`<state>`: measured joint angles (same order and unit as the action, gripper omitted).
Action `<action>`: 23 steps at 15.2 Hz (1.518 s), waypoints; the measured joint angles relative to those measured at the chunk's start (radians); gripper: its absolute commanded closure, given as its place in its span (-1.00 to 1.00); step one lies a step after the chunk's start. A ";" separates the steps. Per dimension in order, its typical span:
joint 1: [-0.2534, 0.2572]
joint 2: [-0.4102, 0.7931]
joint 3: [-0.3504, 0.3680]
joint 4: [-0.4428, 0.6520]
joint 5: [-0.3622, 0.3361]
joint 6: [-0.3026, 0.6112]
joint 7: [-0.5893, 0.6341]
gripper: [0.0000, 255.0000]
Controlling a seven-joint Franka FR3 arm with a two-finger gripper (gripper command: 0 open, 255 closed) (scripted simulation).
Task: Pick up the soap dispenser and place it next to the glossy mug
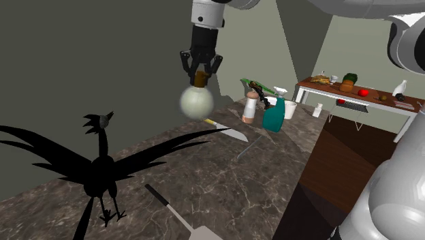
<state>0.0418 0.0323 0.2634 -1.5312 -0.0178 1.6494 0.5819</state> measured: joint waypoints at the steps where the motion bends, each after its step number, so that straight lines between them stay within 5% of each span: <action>1: 0.000 0.005 0.000 0.021 -0.001 -0.015 -0.001 1.00; 12: 0.012 0.074 0.007 0.260 -0.022 -0.188 0.010 1.00; 23: -0.119 -0.152 -0.120 0.002 0.046 -0.152 -0.234 1.00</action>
<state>-0.0770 -0.1195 0.1435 -1.5291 0.0281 1.4975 0.3479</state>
